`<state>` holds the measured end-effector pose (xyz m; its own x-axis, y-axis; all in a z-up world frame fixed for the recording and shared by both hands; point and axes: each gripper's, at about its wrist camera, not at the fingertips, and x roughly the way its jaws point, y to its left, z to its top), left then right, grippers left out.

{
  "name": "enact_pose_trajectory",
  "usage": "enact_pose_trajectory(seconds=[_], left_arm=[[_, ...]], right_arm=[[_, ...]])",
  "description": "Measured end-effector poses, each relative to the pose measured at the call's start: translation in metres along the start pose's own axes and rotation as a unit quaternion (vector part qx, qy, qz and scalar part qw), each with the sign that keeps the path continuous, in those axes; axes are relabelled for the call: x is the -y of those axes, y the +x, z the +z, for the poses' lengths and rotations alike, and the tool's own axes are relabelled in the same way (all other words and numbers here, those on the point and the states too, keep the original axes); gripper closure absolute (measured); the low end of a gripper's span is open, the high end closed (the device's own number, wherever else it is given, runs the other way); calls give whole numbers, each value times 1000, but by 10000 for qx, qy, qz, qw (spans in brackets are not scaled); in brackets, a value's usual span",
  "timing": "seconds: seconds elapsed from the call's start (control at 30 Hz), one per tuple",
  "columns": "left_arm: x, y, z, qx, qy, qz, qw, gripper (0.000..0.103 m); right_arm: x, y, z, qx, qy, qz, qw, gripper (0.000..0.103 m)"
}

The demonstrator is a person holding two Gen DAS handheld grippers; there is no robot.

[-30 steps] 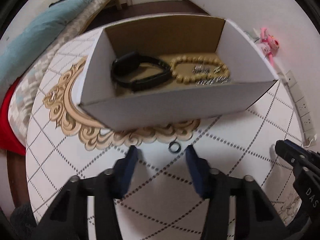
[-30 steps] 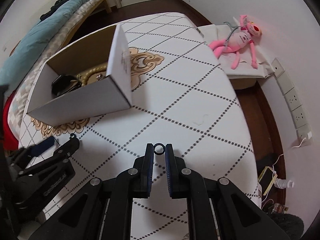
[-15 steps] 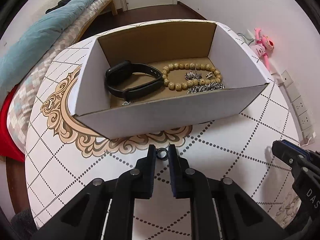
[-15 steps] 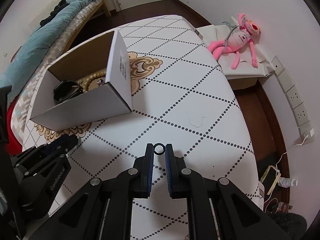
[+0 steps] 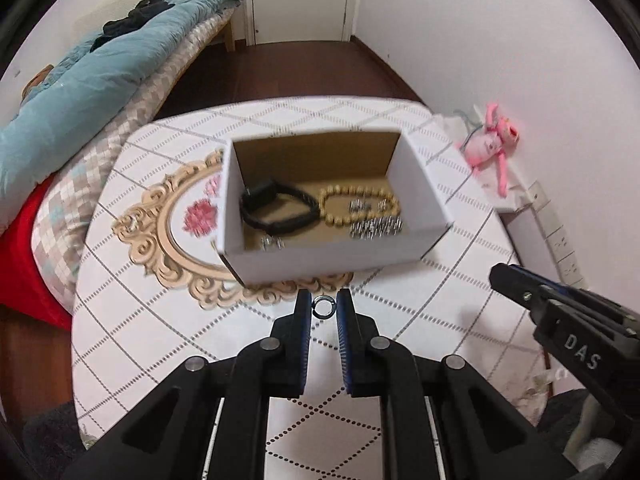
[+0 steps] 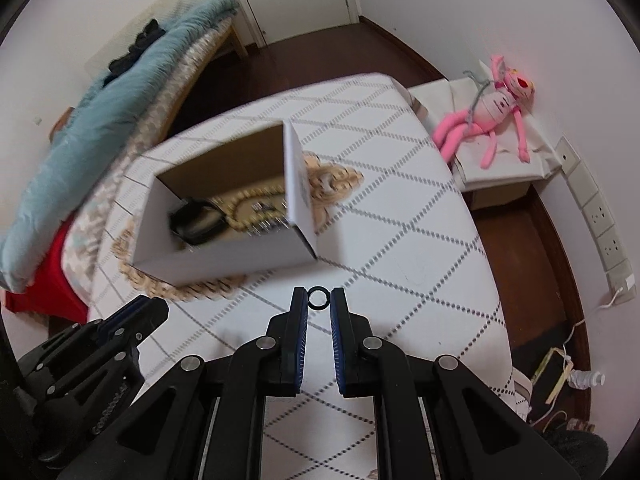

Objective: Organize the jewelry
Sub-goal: 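Lower both black rings into the white box while both tools open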

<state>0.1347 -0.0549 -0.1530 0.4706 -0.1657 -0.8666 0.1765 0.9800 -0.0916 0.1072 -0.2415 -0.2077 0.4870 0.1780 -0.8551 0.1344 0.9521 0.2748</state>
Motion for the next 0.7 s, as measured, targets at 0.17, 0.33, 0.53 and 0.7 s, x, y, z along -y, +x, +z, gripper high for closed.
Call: enact_pose_trajectory(seconds=[0.17, 0.33, 0.53, 0.7], left_arm=[[-13, -7, 34, -71, -210, -114, 9997, 93], [-25, 15, 65, -429, -307, -223, 9984, 93], [-41, 55, 92, -971, -482, -277, 9937, 93], [-47, 67, 111, -1078, -510, -50, 9928, 91]], right_arm=[[-16, -13, 30, 79, -57, 217, 9997, 91], [-33, -4, 71, 5, -212, 386, 9990, 91], [-48, 38, 112, -472, -428, 475, 9968, 91], [-55, 71, 132, -880, -575, 379, 9937, 91]])
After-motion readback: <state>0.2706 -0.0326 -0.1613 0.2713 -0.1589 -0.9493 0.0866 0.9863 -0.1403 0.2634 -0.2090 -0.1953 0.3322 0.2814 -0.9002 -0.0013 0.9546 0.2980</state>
